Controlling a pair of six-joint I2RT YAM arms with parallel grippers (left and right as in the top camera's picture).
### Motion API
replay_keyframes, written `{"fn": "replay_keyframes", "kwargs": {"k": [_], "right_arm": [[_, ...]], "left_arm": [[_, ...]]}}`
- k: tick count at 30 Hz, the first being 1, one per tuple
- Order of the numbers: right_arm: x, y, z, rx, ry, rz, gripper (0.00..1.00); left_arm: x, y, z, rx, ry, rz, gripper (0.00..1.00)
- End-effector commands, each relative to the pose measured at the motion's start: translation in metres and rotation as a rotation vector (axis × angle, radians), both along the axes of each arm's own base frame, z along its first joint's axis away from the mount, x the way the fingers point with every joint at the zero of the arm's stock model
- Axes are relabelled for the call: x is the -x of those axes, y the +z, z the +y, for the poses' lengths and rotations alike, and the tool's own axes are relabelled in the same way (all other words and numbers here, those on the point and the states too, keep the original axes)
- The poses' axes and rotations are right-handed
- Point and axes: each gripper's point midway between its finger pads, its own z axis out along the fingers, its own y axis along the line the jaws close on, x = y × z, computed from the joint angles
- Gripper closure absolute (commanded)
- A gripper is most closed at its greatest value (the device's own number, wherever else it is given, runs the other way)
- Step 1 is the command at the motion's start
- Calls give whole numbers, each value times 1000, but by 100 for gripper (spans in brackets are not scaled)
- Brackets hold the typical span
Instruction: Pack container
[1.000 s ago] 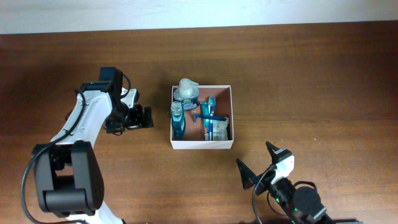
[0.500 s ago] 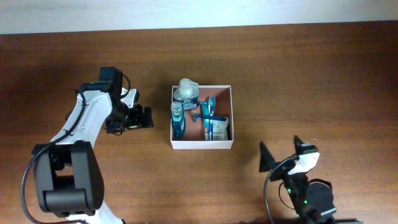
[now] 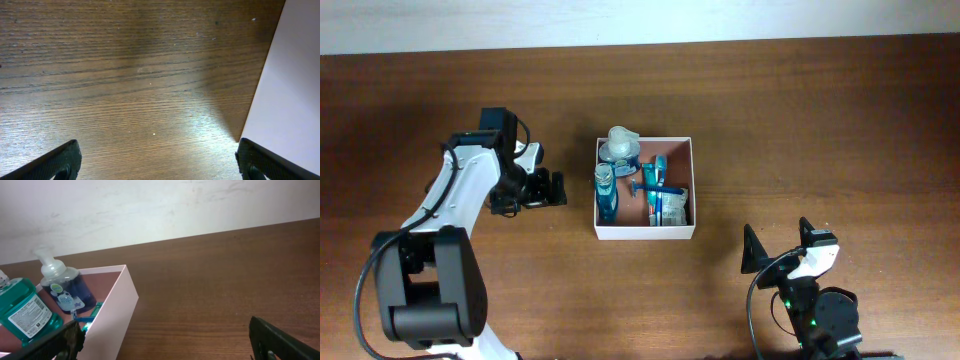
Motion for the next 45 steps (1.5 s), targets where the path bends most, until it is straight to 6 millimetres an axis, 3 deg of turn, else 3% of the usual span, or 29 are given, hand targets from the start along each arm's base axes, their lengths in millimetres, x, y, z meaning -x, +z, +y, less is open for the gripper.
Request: {"fn": "replay_keyframes", "kwargs": {"k": [1, 12, 14, 18, 24, 30, 36, 41, 45], "right_arm": [[-1, -2, -4, 11, -19, -5, 2], [-1, -2, -4, 11, -19, -5, 2], [-1, -2, -4, 11, -19, -5, 2], [-1, -2, -4, 11, -19, -5, 2], [-1, -2, -4, 11, -19, -5, 2], [-1, -2, -4, 11, -19, -5, 2], [-1, -2, -4, 11, -19, -5, 2], [-1, -2, -4, 11, -19, -5, 2], [-1, -2, -4, 11, -19, -5, 2]], "left_arm": [[1, 1, 1, 0, 7, 0, 1], [1, 1, 1, 0, 5, -1, 1], [-1, 9, 1, 0, 5, -26, 1], [-5, 47, -1, 1, 0, -143, 1], [4, 145, -3, 3, -7, -441, 1], [51, 249, -3, 6, -7, -788, 1], [115, 320, -2, 8, -7, -1079, 1], [156, 346, 0, -6, -9, -1221, 1], [178, 318, 0, -5, -11, -1110, 1]]}}
